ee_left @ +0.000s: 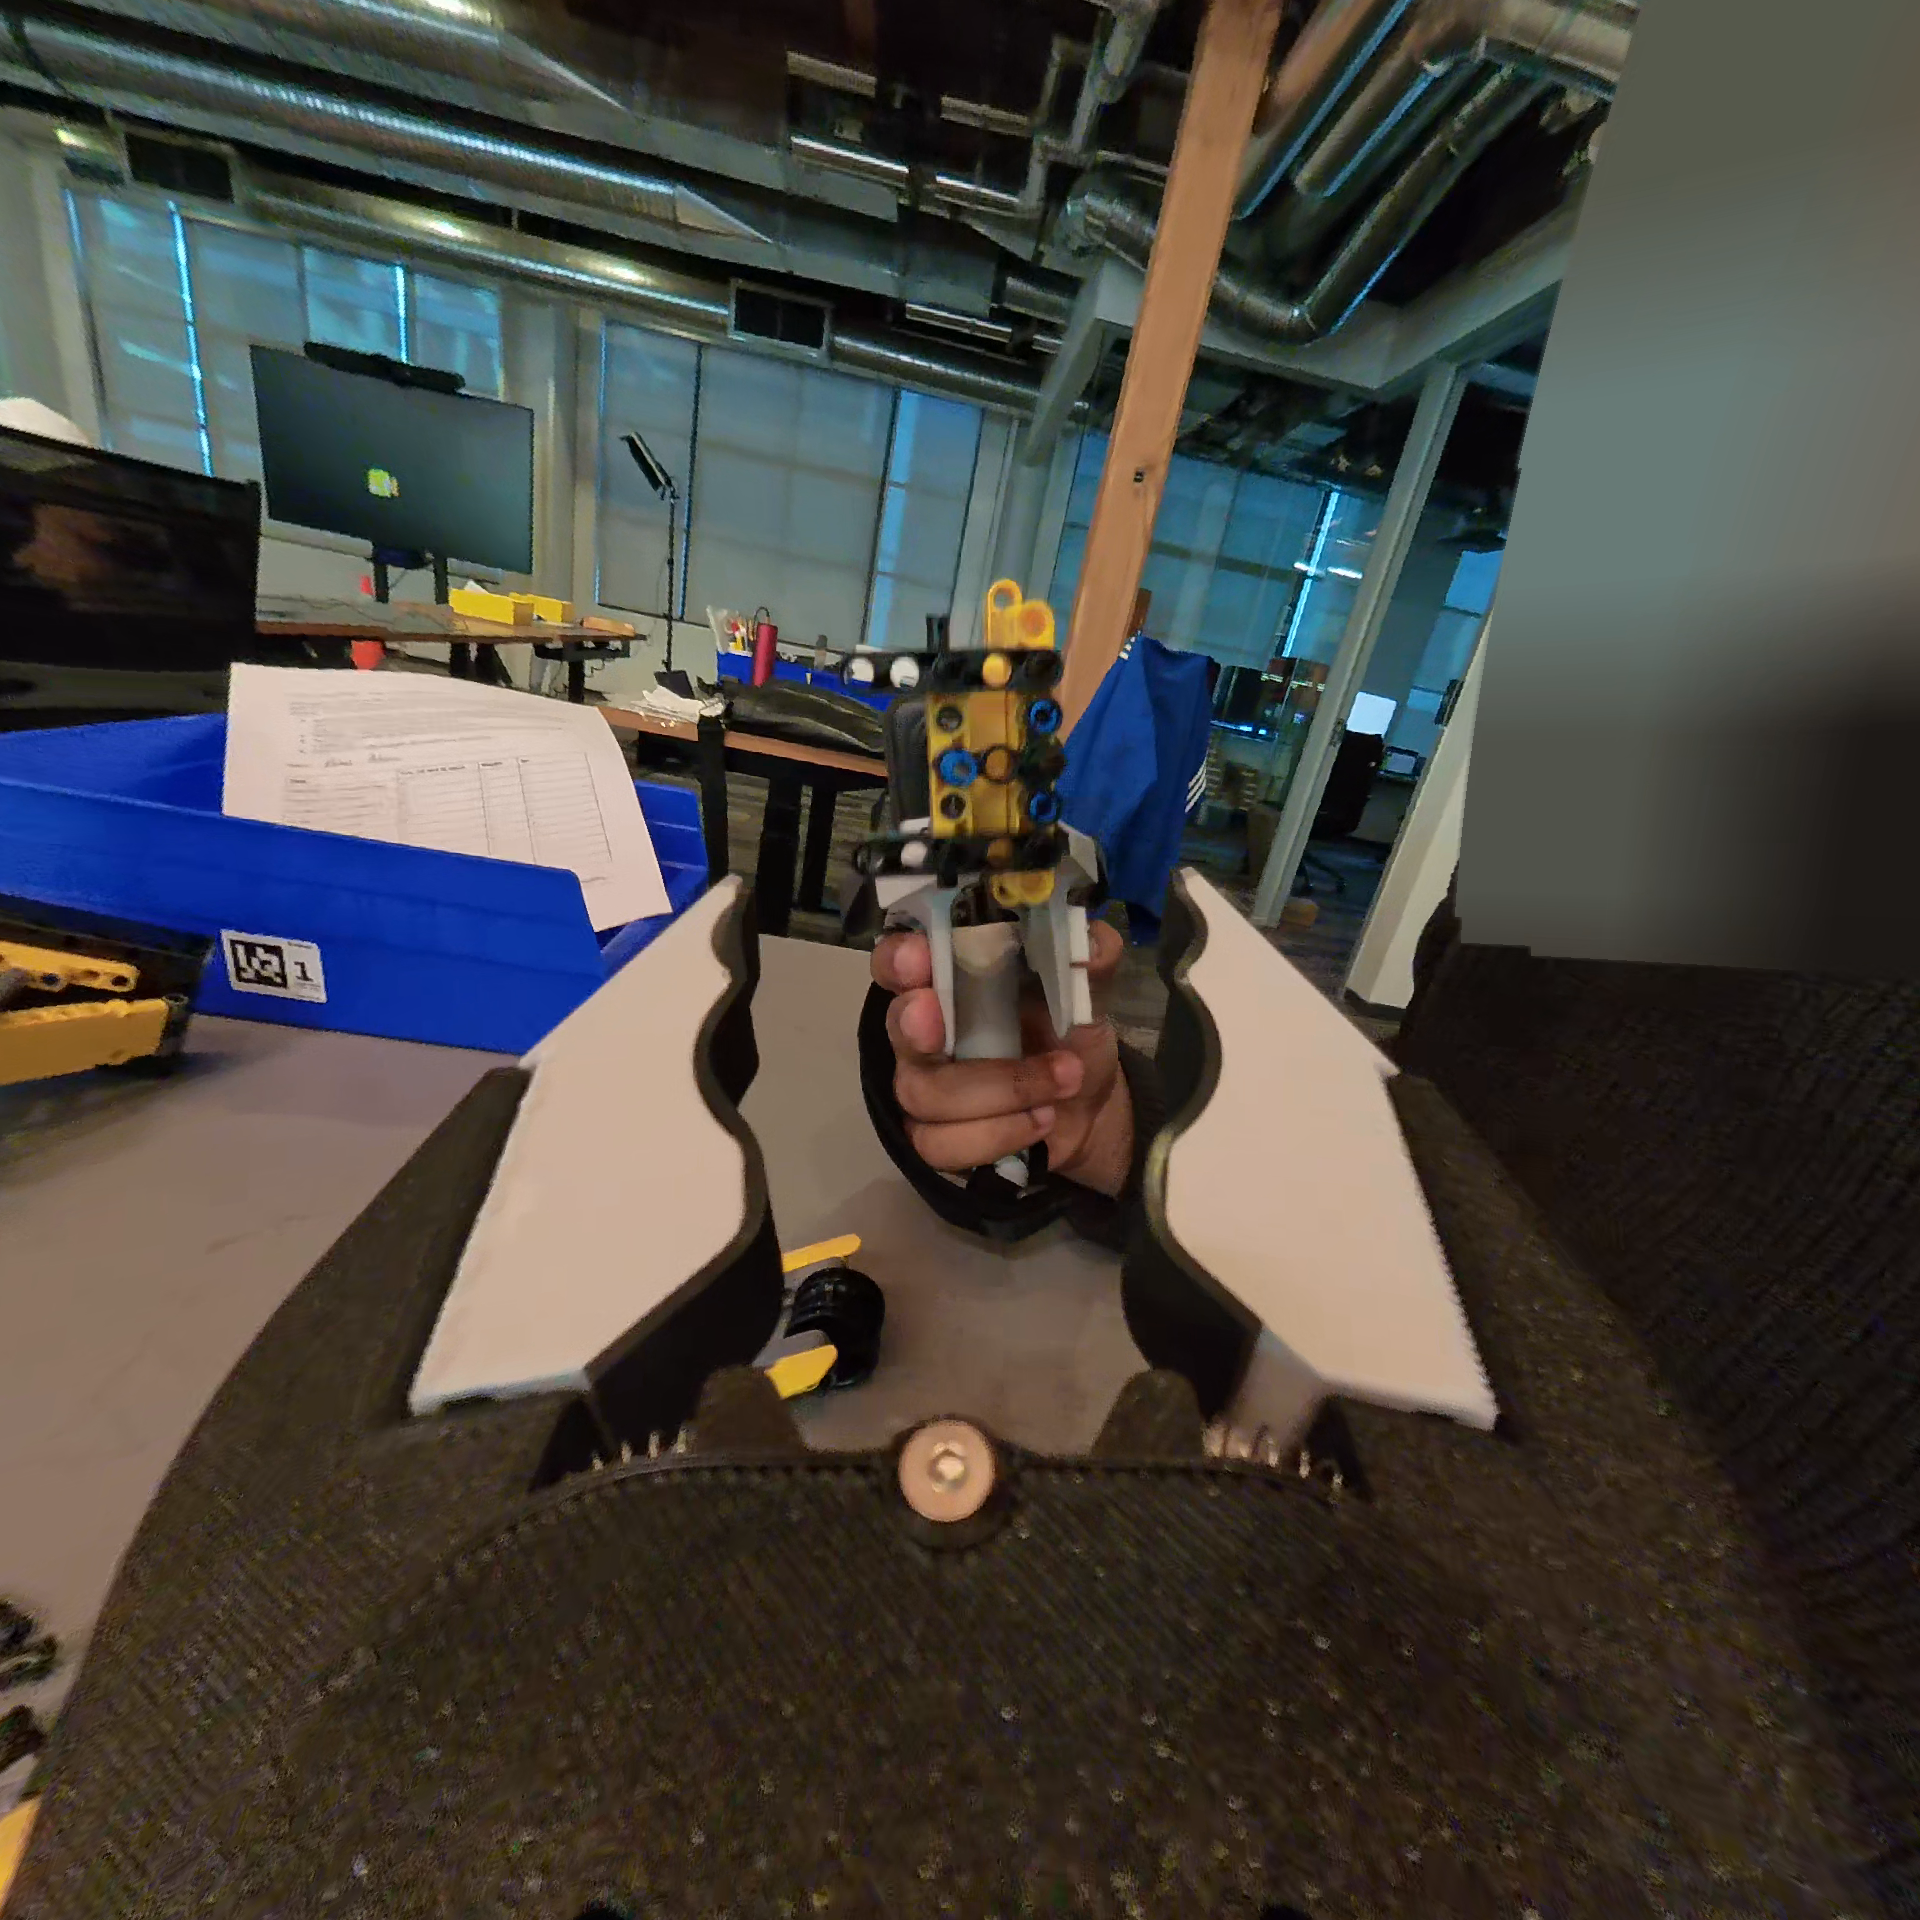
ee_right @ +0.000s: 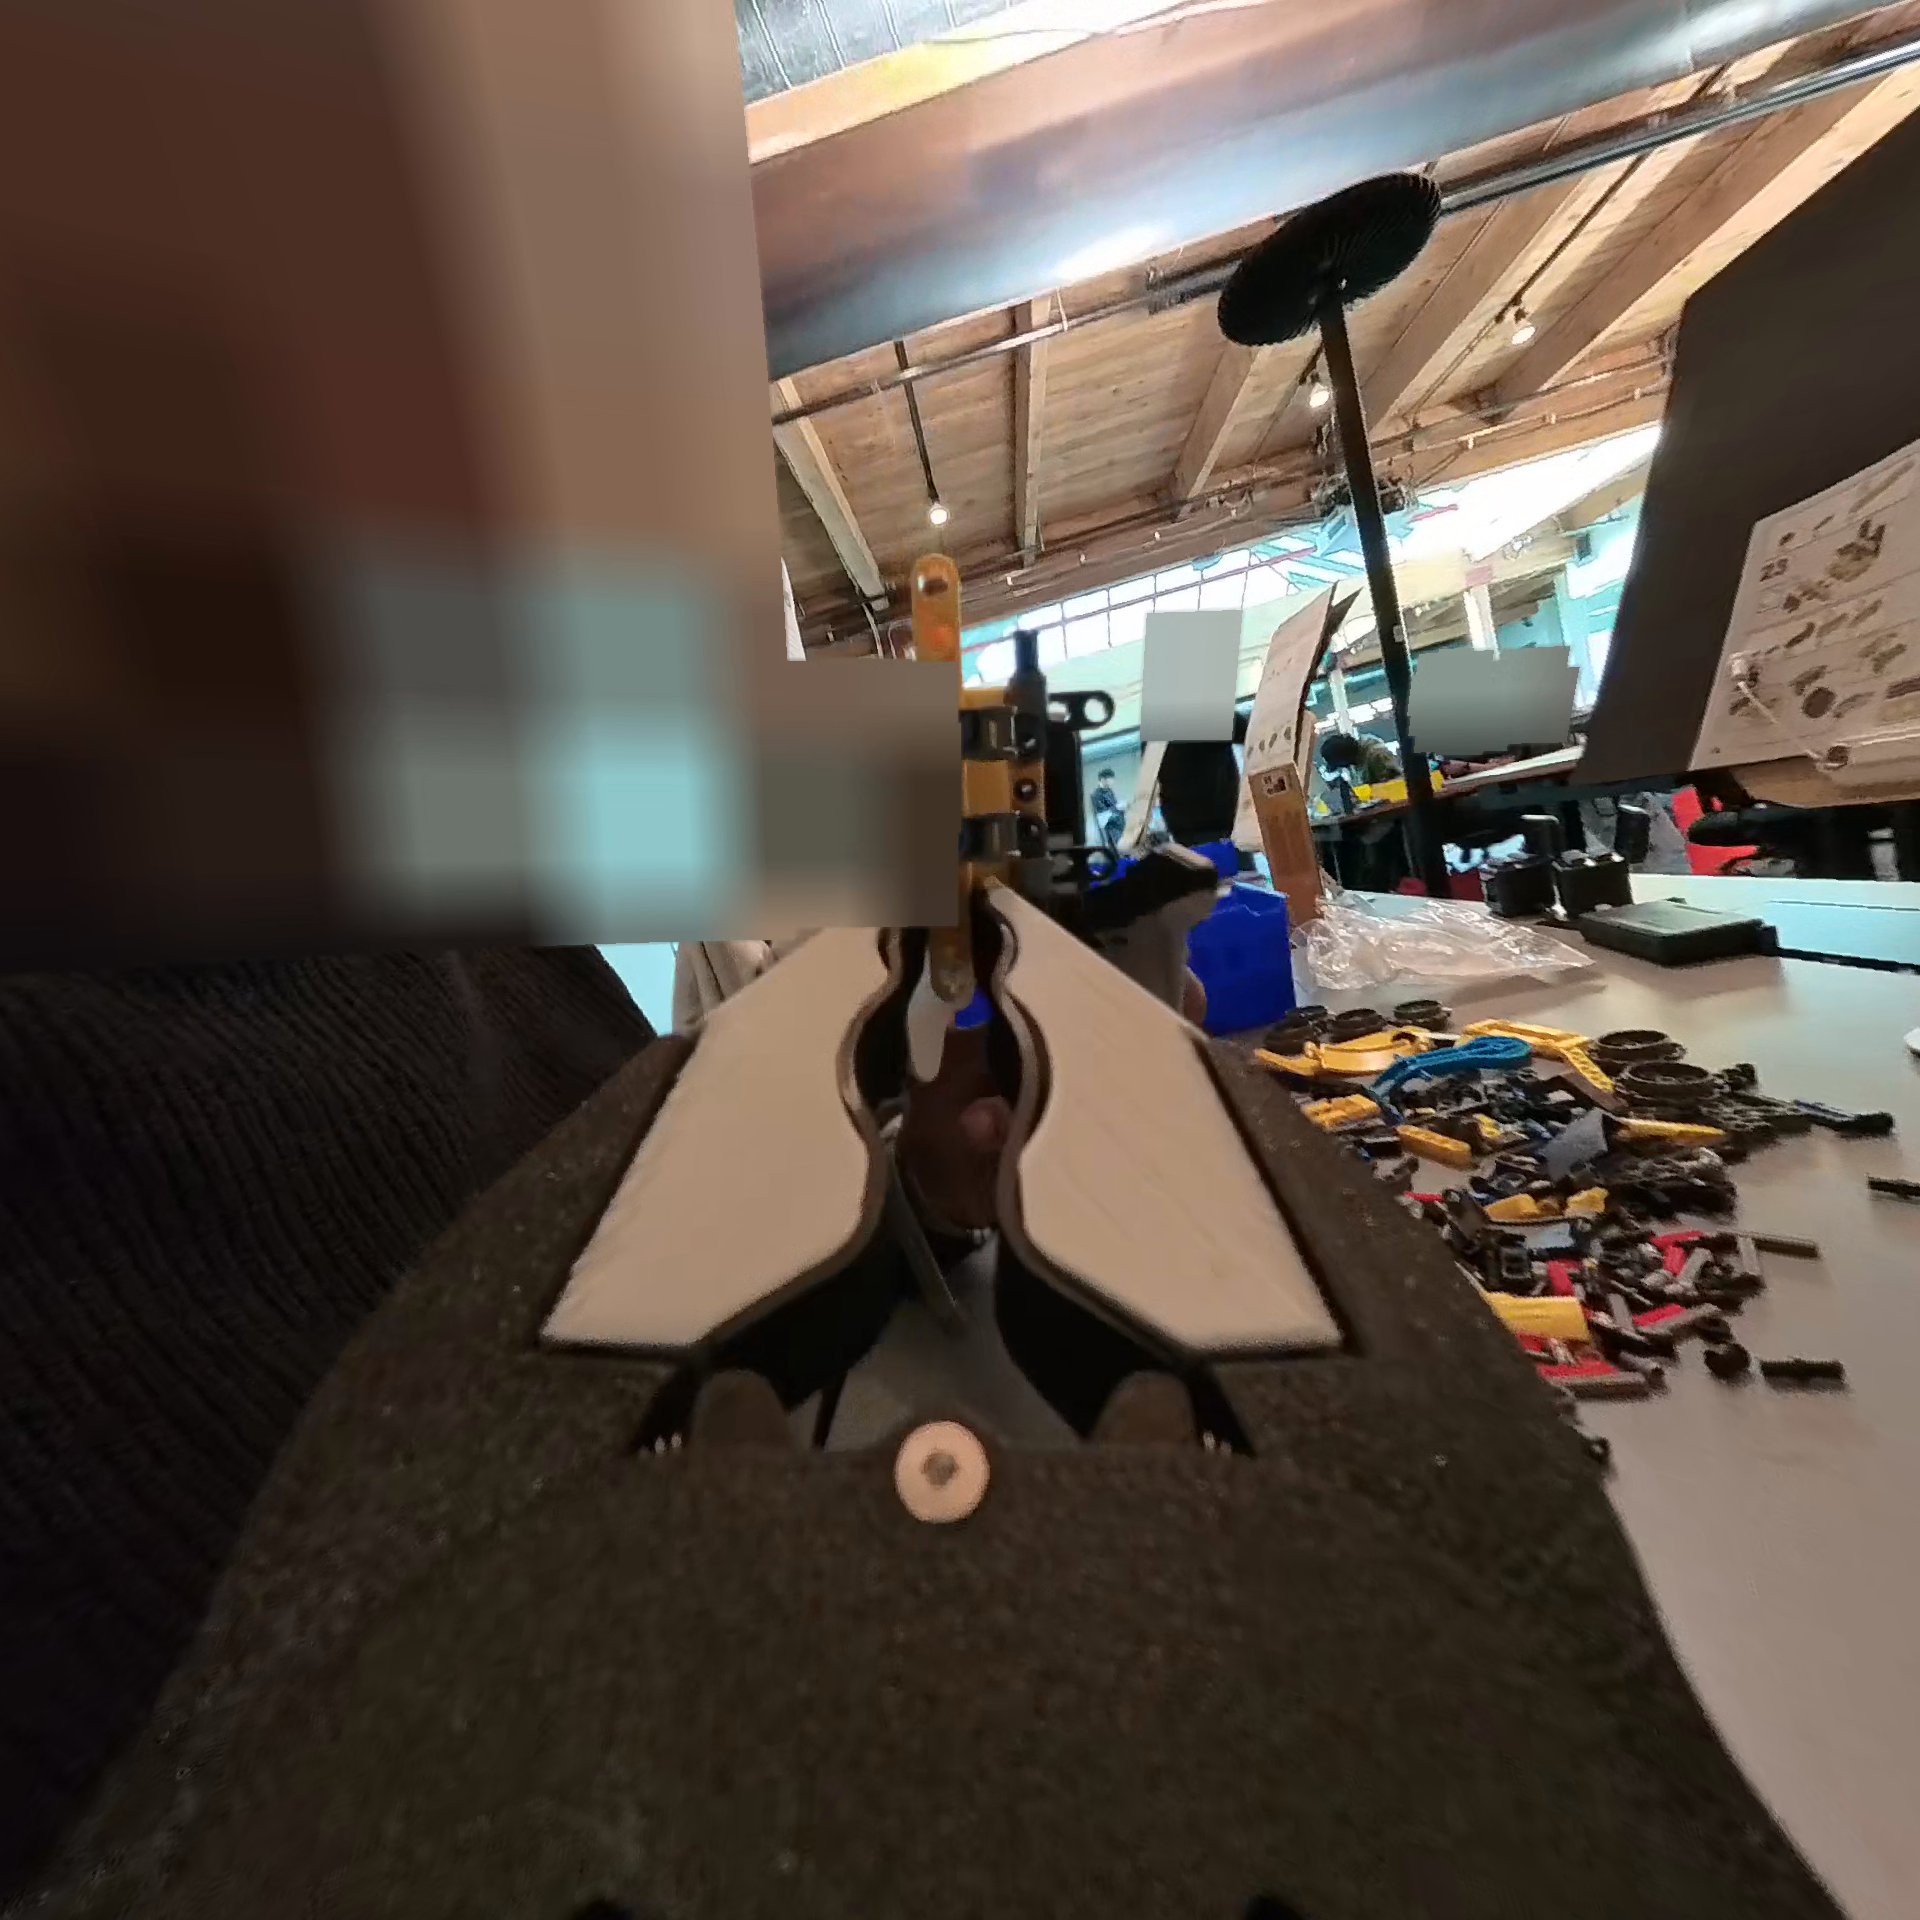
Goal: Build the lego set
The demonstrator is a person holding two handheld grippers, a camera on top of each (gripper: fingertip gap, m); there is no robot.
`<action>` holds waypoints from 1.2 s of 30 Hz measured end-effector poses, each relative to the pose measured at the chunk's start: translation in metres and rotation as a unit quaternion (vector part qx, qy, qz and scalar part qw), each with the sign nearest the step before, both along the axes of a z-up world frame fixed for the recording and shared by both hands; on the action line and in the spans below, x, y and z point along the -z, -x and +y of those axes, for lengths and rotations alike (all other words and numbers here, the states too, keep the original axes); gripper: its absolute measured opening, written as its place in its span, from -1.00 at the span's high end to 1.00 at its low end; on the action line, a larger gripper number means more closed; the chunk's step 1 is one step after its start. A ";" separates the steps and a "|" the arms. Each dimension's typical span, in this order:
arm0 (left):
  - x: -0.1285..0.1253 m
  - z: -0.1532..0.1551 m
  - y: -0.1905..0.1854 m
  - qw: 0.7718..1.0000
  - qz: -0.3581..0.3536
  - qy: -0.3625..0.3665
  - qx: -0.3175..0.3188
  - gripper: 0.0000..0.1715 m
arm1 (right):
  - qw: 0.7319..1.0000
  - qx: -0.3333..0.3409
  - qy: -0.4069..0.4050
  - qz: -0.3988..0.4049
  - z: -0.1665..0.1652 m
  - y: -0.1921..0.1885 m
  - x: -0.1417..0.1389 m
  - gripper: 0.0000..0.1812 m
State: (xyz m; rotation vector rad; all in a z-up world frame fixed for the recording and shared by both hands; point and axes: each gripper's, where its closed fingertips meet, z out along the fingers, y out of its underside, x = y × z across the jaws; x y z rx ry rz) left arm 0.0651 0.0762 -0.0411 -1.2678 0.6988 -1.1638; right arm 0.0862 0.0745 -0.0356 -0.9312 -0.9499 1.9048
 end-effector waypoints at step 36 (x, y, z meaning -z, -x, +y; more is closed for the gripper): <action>-0.003 0.001 0.013 0.999 -0.039 -0.002 -0.032 0.76 | 0.996 0.074 -0.027 -0.050 0.007 0.018 0.014 0.68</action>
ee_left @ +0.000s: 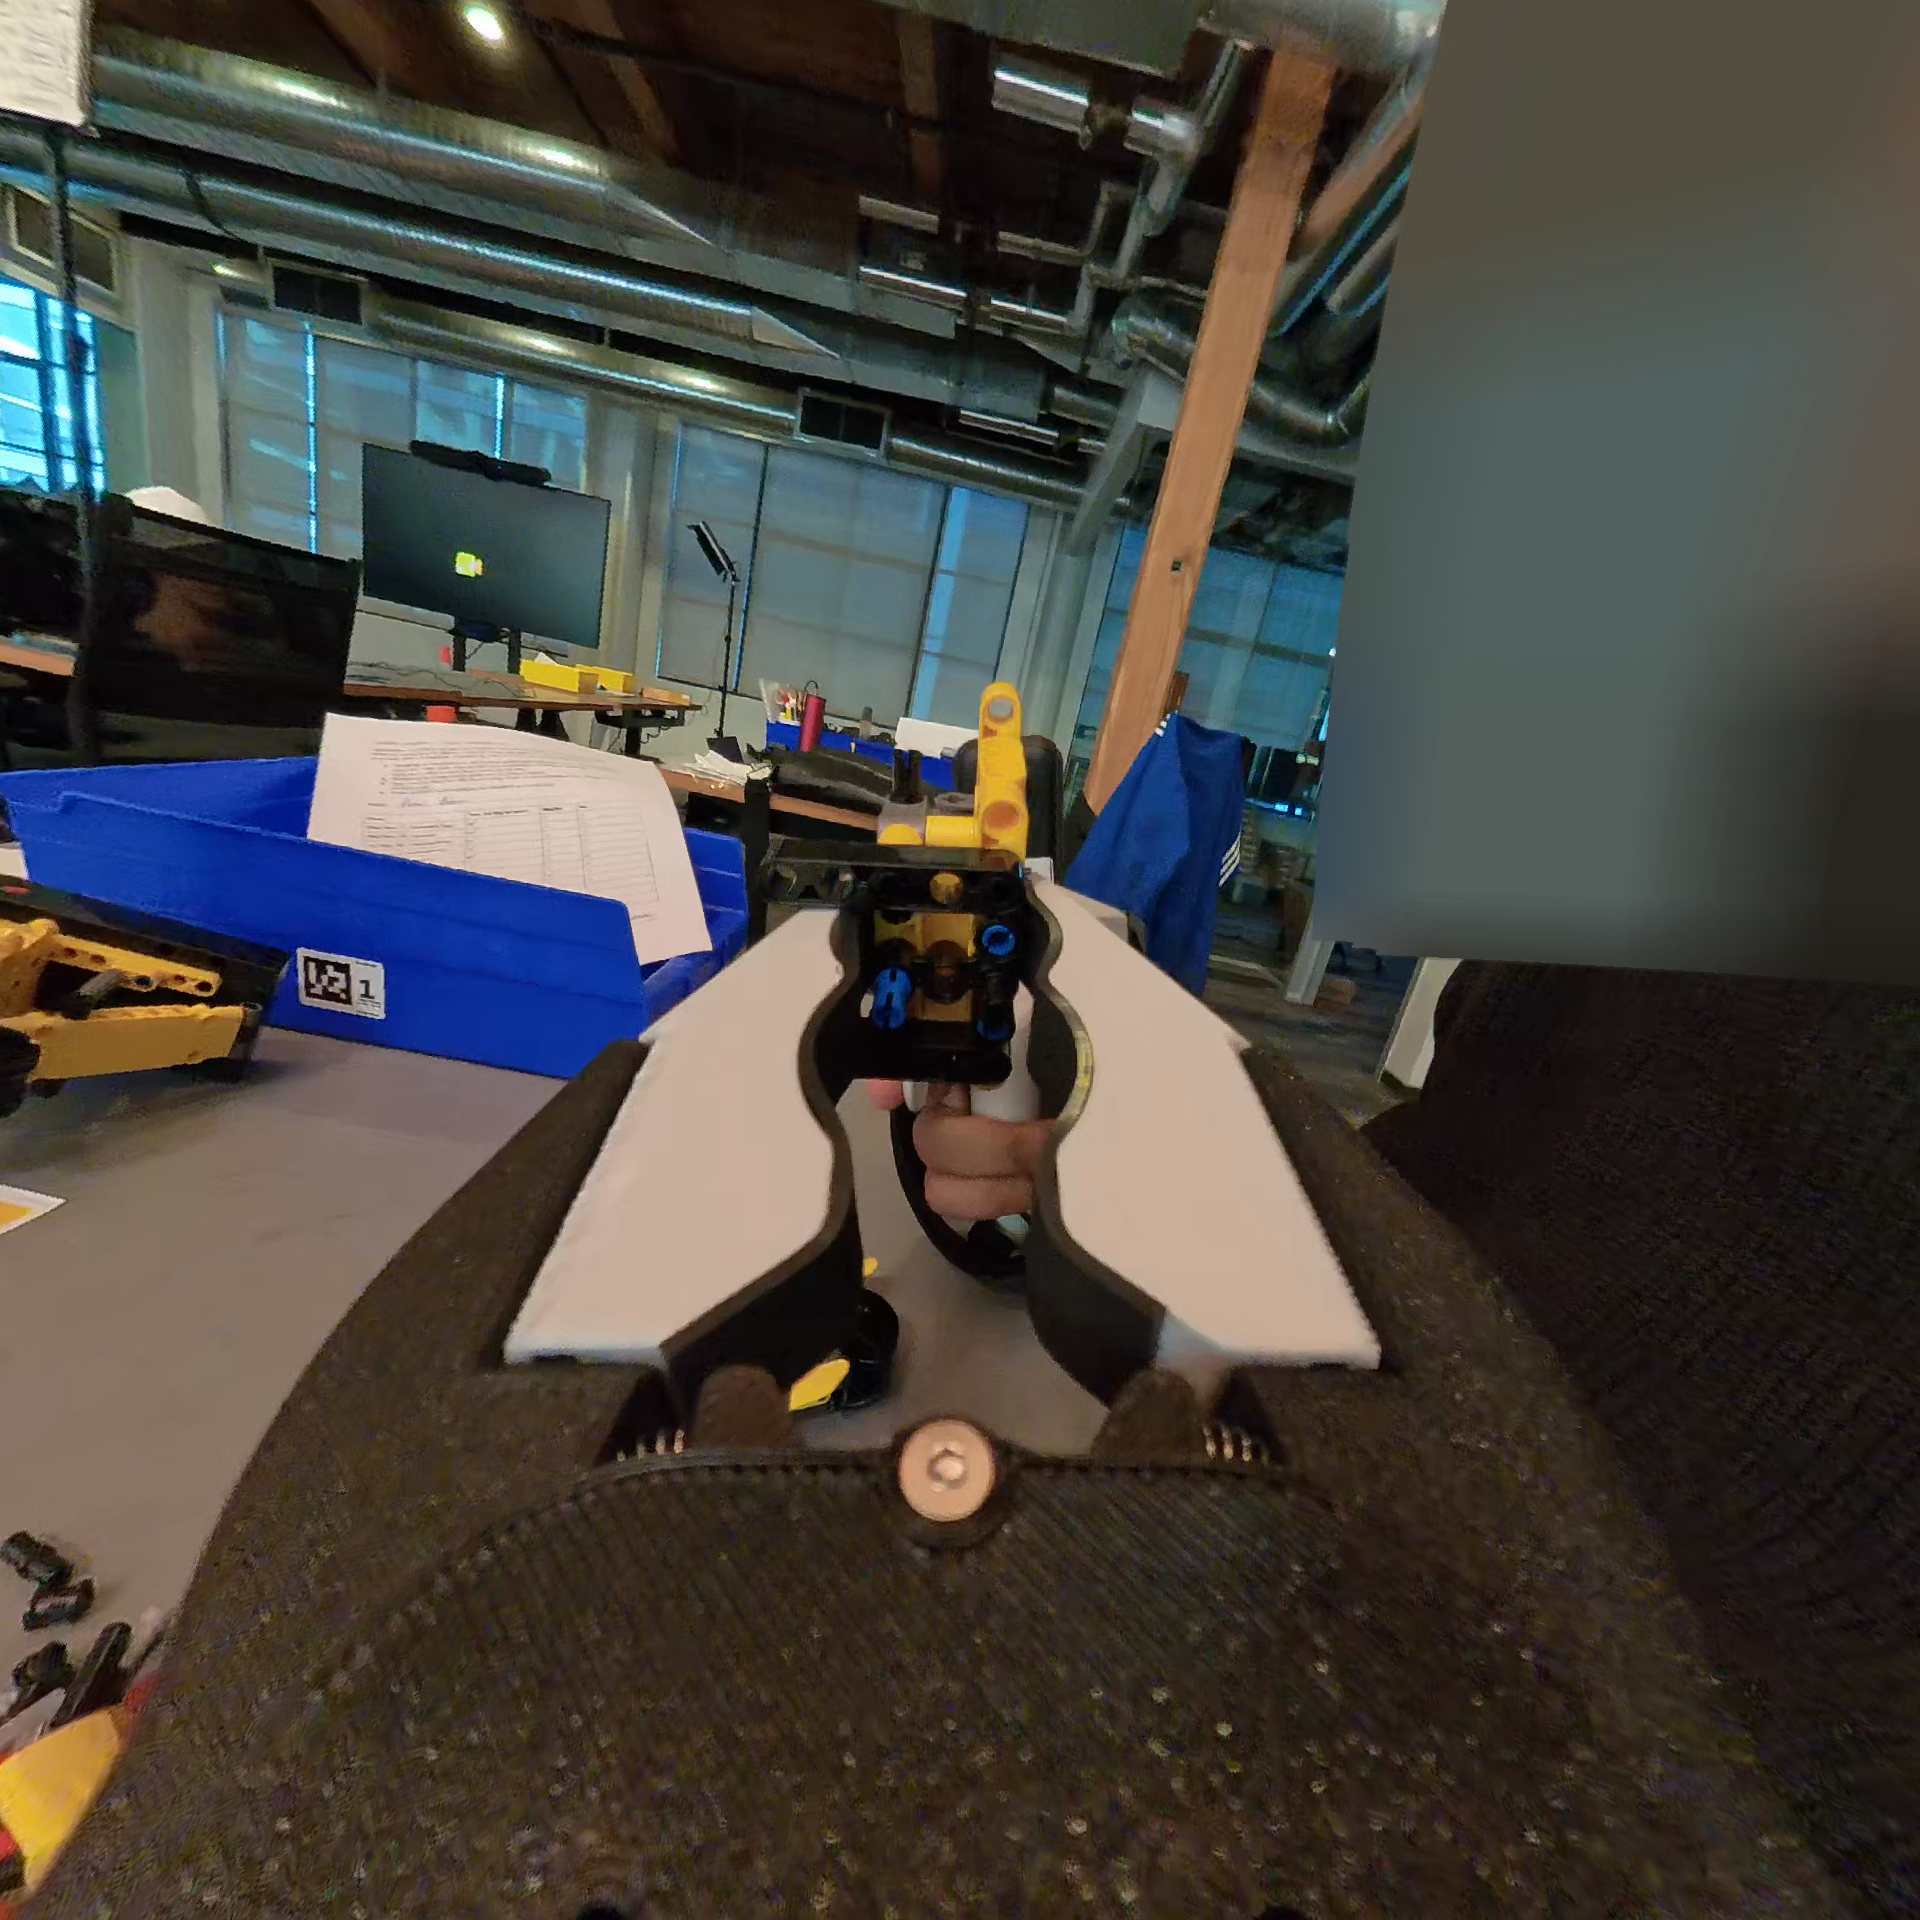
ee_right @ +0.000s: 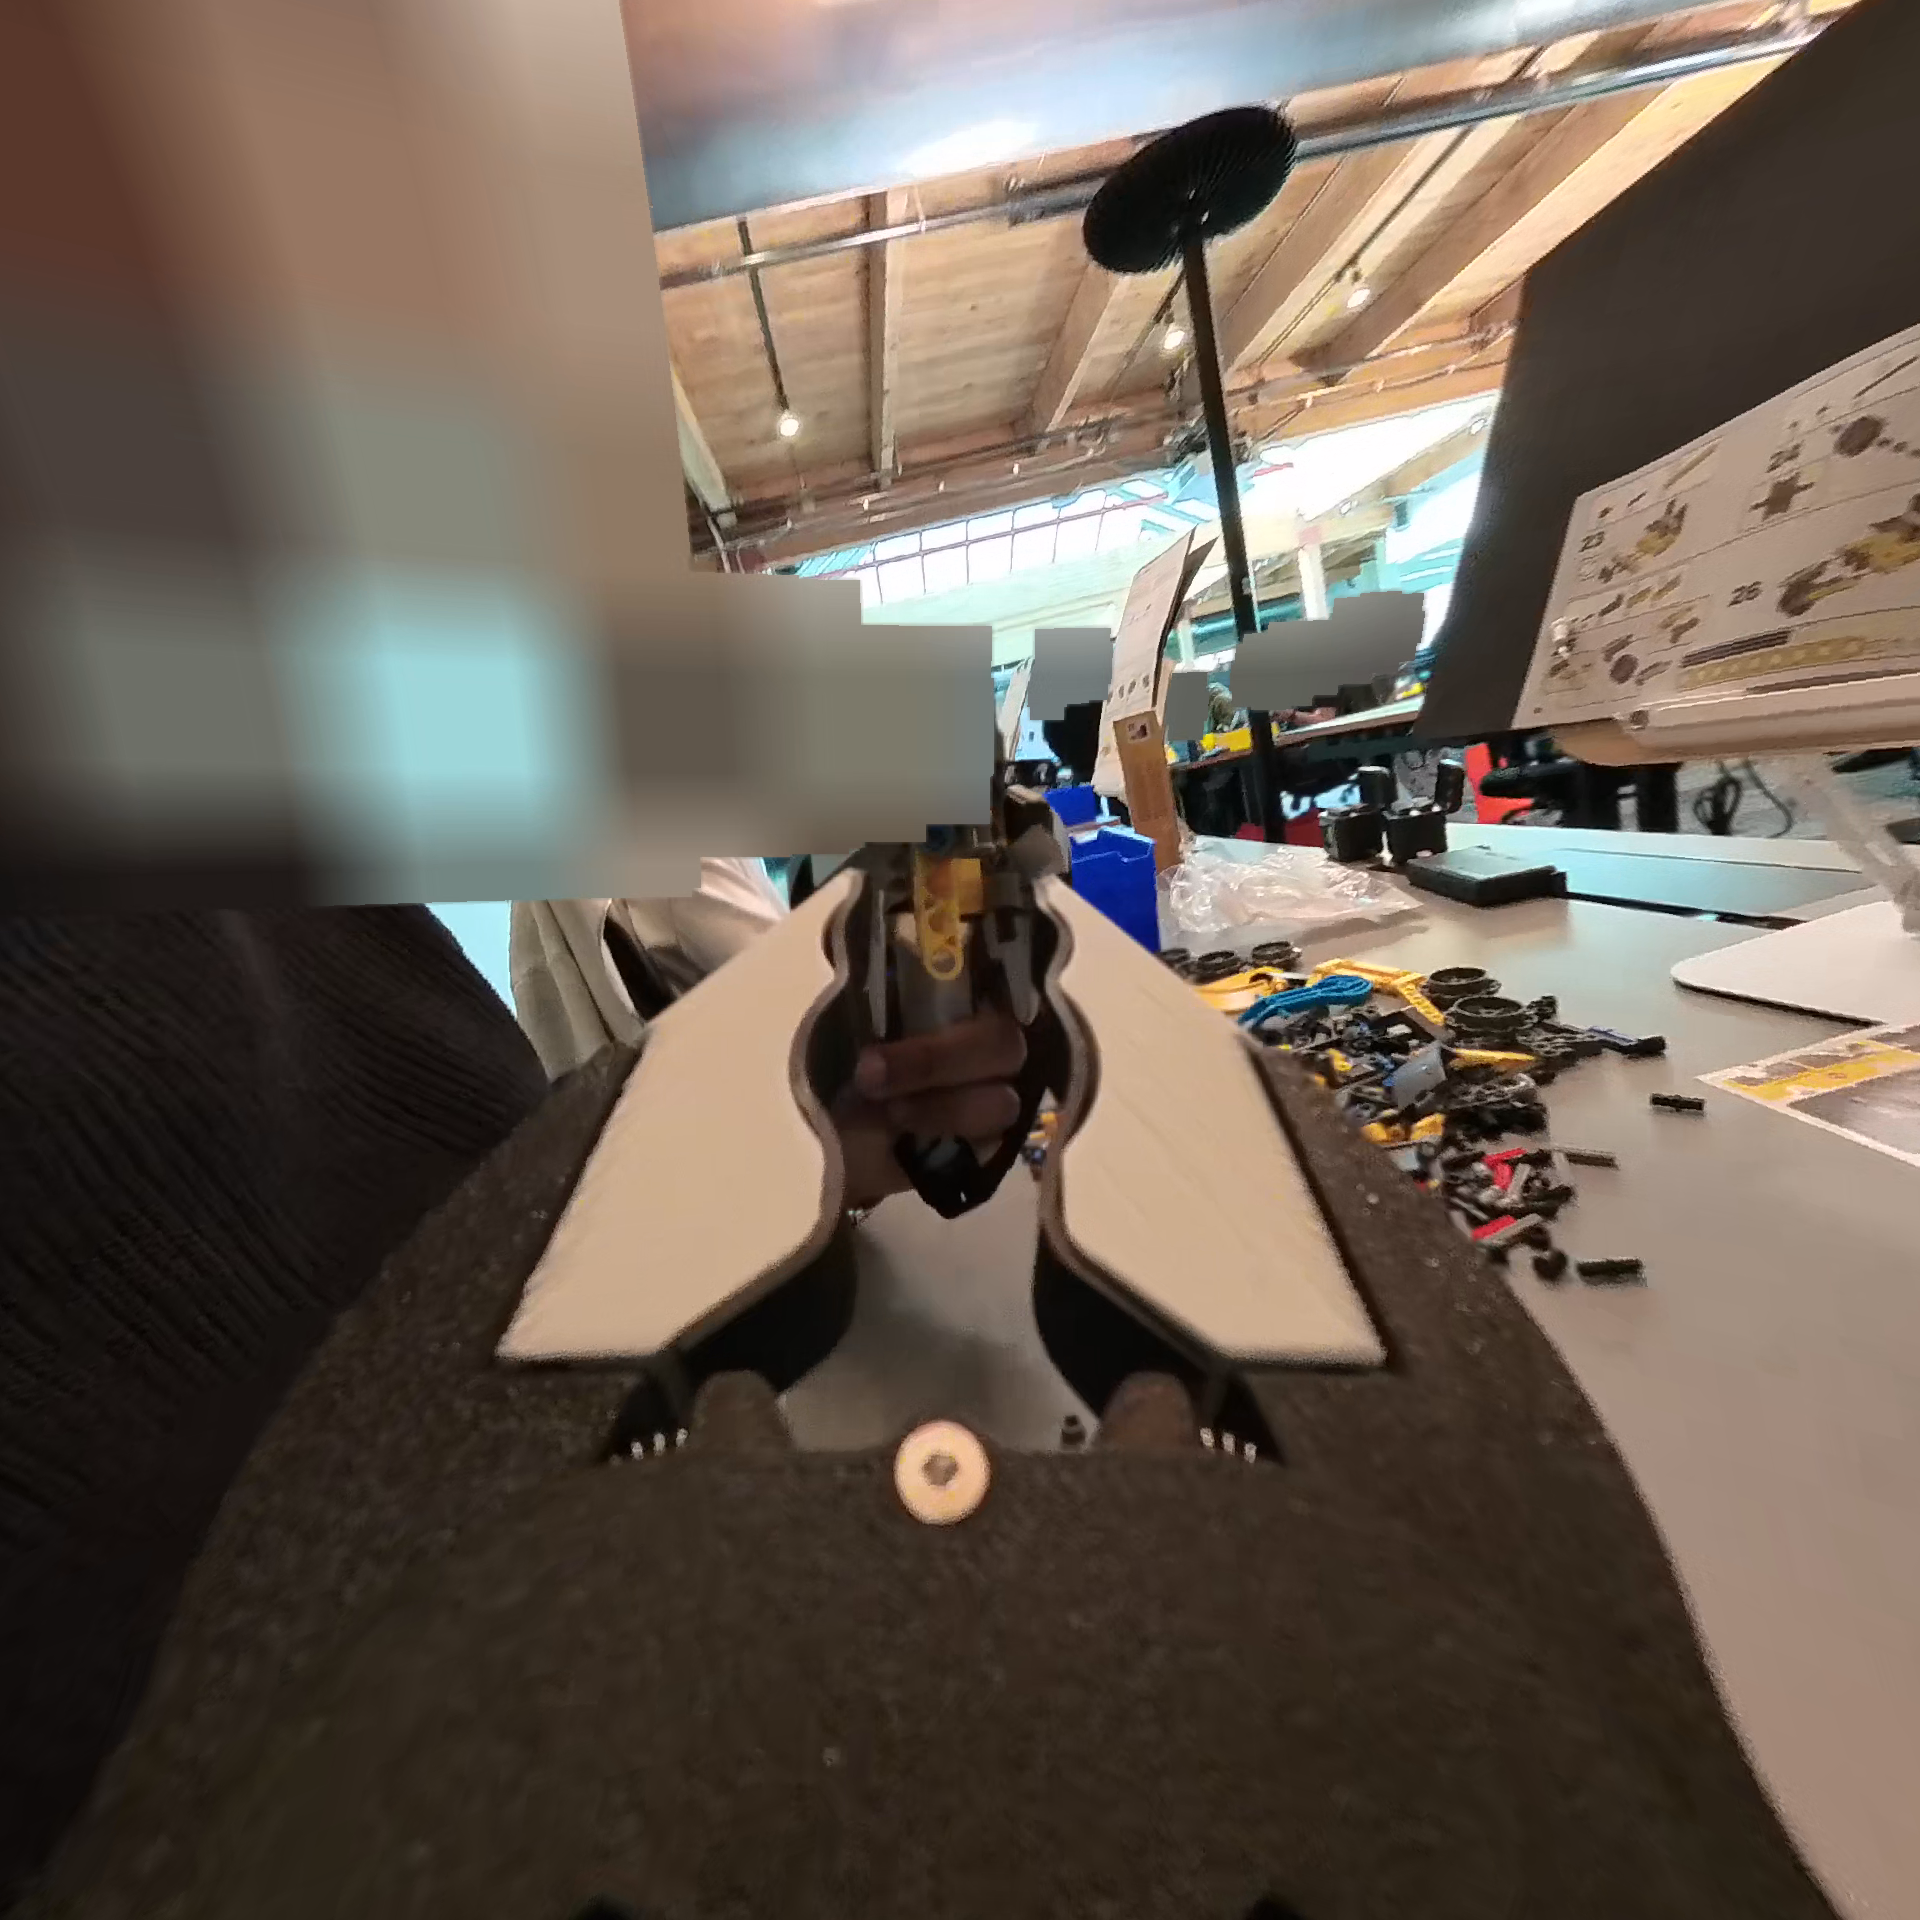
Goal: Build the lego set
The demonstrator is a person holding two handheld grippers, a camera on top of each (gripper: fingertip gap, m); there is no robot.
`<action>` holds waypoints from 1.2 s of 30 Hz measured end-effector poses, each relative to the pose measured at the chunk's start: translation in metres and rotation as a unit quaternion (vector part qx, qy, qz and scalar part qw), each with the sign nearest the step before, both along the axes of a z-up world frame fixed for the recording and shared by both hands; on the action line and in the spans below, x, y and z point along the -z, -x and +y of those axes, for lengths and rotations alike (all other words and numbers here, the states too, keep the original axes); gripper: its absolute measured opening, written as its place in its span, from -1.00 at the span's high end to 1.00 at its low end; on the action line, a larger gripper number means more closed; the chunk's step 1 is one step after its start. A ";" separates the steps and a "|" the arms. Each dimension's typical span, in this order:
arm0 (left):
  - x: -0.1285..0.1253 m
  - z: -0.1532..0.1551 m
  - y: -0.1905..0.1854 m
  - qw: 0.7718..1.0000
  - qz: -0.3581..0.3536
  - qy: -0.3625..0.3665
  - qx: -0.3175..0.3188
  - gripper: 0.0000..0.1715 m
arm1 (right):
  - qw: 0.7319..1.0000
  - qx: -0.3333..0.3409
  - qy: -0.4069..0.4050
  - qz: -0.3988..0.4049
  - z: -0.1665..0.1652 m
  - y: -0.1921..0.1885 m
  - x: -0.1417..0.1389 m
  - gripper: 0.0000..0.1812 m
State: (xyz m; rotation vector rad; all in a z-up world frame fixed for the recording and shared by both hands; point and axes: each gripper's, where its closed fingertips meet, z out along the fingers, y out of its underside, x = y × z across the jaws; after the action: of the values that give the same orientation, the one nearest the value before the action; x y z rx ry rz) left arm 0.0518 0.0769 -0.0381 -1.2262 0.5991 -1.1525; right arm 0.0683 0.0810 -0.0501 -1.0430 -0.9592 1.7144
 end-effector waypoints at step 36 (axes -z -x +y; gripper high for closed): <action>0.055 0.026 0.030 0.970 0.185 0.021 -0.154 0.76 | 0.790 0.320 -0.028 -0.523 0.020 -0.045 0.169 0.04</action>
State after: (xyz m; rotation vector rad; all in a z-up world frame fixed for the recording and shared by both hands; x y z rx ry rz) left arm 0.0215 0.1027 -0.0928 -1.5265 0.6344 -0.6817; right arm 0.1131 0.1015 -0.2187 -2.0545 -1.0760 0.4426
